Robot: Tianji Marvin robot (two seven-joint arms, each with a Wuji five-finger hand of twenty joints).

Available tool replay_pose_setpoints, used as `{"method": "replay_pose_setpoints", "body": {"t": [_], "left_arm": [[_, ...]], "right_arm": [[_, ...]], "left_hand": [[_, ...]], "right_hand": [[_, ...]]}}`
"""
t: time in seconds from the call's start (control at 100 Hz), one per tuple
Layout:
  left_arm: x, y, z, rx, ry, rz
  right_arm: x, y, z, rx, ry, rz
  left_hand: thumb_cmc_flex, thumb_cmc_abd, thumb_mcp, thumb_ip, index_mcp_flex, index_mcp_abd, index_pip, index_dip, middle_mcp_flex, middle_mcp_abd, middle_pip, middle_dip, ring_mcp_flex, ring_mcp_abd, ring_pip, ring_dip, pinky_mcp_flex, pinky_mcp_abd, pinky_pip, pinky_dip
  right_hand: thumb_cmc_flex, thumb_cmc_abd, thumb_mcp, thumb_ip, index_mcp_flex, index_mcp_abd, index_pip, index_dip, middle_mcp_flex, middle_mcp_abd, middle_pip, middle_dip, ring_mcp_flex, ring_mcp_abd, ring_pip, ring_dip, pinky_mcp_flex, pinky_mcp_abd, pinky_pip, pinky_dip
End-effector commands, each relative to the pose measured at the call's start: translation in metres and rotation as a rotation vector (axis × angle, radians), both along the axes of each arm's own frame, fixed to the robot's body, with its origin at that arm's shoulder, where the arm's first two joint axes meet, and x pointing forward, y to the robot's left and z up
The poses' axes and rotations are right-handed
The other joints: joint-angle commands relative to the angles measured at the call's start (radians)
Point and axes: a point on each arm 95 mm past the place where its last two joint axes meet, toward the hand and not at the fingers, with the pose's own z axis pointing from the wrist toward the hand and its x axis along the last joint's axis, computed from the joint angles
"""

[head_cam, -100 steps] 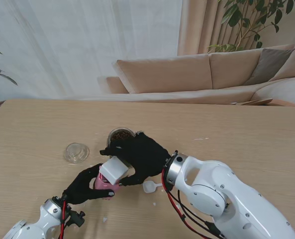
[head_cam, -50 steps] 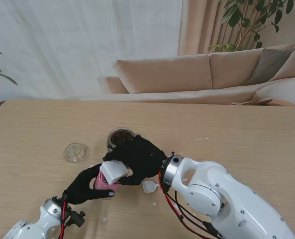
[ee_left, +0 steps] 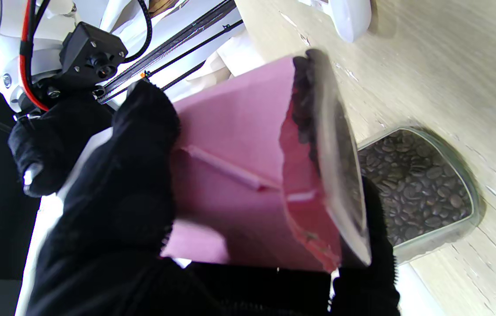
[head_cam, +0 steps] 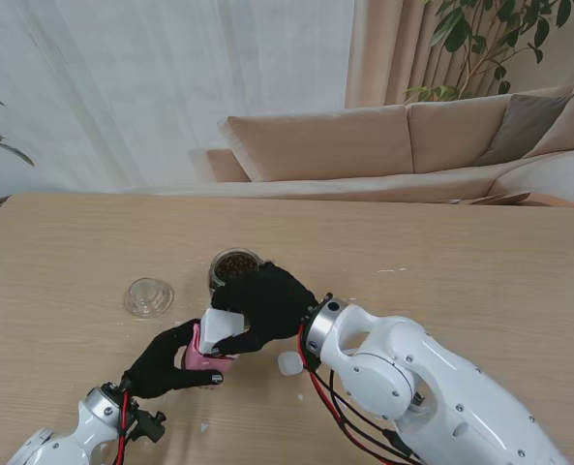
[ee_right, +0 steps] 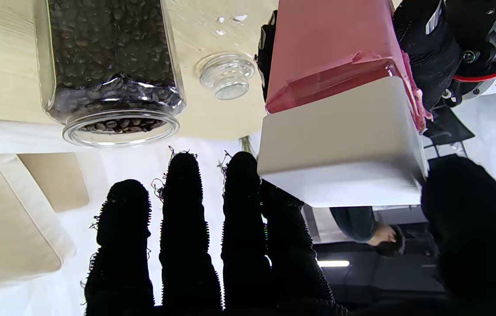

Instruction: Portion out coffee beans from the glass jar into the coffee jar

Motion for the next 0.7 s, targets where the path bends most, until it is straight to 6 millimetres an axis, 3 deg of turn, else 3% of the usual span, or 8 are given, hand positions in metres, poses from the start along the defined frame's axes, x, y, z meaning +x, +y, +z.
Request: {"method": "replay_pose_setpoints", "body": {"t": [0.0, 0.12, 0.2, 0.4, 0.52, 0.57, 0.6, 0.69], "left_arm": [[-0.003, -0.004, 0.000, -0.006, 0.001, -0.016], [-0.002, -0.004, 0.000, -0.007, 0.002, -0.011], [-0.001, -0.003, 0.000, -0.007, 0.004, -0.005], [0.001, -0.002, 0.000, -0.008, 0.007, 0.004], [0.001, -0.002, 0.000, -0.007, 0.006, 0.004], [0.001, -0.002, 0.000, -0.007, 0.007, 0.004], [0.001, -0.002, 0.000, -0.007, 0.007, 0.004], [0.001, -0.002, 0.000, -0.007, 0.008, 0.002]], "right_arm": [[-0.004, 0.000, -0.001, -0.012, 0.018, 0.012], [-0.008, -0.004, 0.003, 0.001, 0.017, 0.007], [-0.012, -0.009, 0.007, 0.014, 0.005, 0.002], [-0.020, -0.021, 0.013, -0.013, -0.060, 0.038], [-0.023, -0.025, 0.014, -0.048, -0.110, 0.063], [-0.023, -0.026, 0.014, -0.056, -0.125, 0.070], [-0.023, -0.026, 0.014, -0.057, -0.135, 0.075], [-0.022, -0.026, 0.013, -0.067, -0.163, 0.082]], "left_hand": [[0.271, 0.166, 0.249, 0.013, 0.073, -0.212, 0.196, 0.065, 0.074, -0.131, 0.104, 0.069, 0.006, -0.016, 0.009, -0.003, 0.007, -0.012, 0.017, 0.013], [0.271, 0.166, 0.249, 0.013, 0.072, -0.212, 0.195, 0.065, 0.074, -0.131, 0.104, 0.068, 0.006, -0.017, 0.008, -0.003, 0.006, -0.011, 0.017, 0.013], [0.271, 0.166, 0.249, 0.013, 0.073, -0.213, 0.196, 0.065, 0.074, -0.131, 0.104, 0.068, 0.006, -0.016, 0.008, -0.003, 0.007, -0.013, 0.017, 0.013], [0.272, 0.165, 0.250, 0.013, 0.073, -0.213, 0.196, 0.065, 0.075, -0.131, 0.105, 0.069, 0.007, -0.016, 0.009, -0.002, 0.007, -0.013, 0.017, 0.013], [0.272, 0.165, 0.251, 0.013, 0.073, -0.213, 0.196, 0.065, 0.073, -0.132, 0.104, 0.068, 0.006, -0.016, 0.008, -0.002, 0.007, -0.012, 0.017, 0.013], [0.271, 0.165, 0.250, 0.012, 0.073, -0.213, 0.196, 0.065, 0.073, -0.131, 0.104, 0.068, 0.007, -0.017, 0.008, -0.002, 0.007, -0.013, 0.017, 0.013], [0.271, 0.165, 0.250, 0.012, 0.073, -0.212, 0.196, 0.065, 0.074, -0.131, 0.104, 0.069, 0.007, -0.017, 0.008, -0.002, 0.007, -0.012, 0.017, 0.013], [0.271, 0.165, 0.251, 0.012, 0.073, -0.211, 0.196, 0.065, 0.074, -0.130, 0.104, 0.068, 0.006, -0.016, 0.008, -0.002, 0.006, -0.011, 0.016, 0.013]], "right_hand": [[-0.067, 0.028, -0.013, -0.032, -0.044, 0.046, -0.123, -0.096, -0.065, 0.030, -0.086, -0.064, -0.043, 0.020, -0.048, -0.023, -0.023, 0.017, -0.004, -0.002], [-0.068, 0.047, -0.024, -0.032, -0.101, 0.077, -0.383, -0.287, -0.161, 0.064, -0.263, -0.218, -0.091, 0.033, -0.185, -0.095, -0.059, 0.032, -0.061, -0.018], [-0.040, 0.051, -0.032, -0.028, -0.134, 0.054, -0.445, -0.330, -0.198, 0.048, -0.312, -0.270, -0.123, 0.028, -0.247, -0.127, -0.091, 0.038, -0.120, -0.038], [0.201, 0.042, -0.046, 0.046, -0.304, -0.157, -0.471, -0.309, -0.307, -0.051, -0.376, -0.303, -0.177, -0.025, -0.305, -0.143, -0.137, 0.012, -0.179, -0.040], [0.324, -0.025, 0.018, 0.173, -0.396, -0.271, -0.471, -0.246, -0.384, -0.076, -0.372, -0.308, -0.203, -0.044, -0.308, -0.145, -0.143, -0.012, -0.194, -0.037], [0.359, -0.076, 0.102, 0.213, -0.402, -0.294, -0.475, -0.215, -0.408, -0.075, -0.352, -0.305, -0.210, -0.047, -0.300, -0.143, -0.143, -0.019, -0.195, -0.035], [0.376, -0.114, 0.180, 0.206, -0.400, -0.308, -0.476, -0.189, -0.416, -0.077, -0.338, -0.305, -0.213, -0.049, -0.295, -0.143, -0.144, -0.024, -0.195, -0.033], [0.416, -0.194, 0.340, 0.104, -0.390, -0.333, -0.482, -0.133, -0.426, -0.089, -0.309, -0.308, -0.211, -0.051, -0.281, -0.144, -0.136, -0.030, -0.193, -0.035]]}}
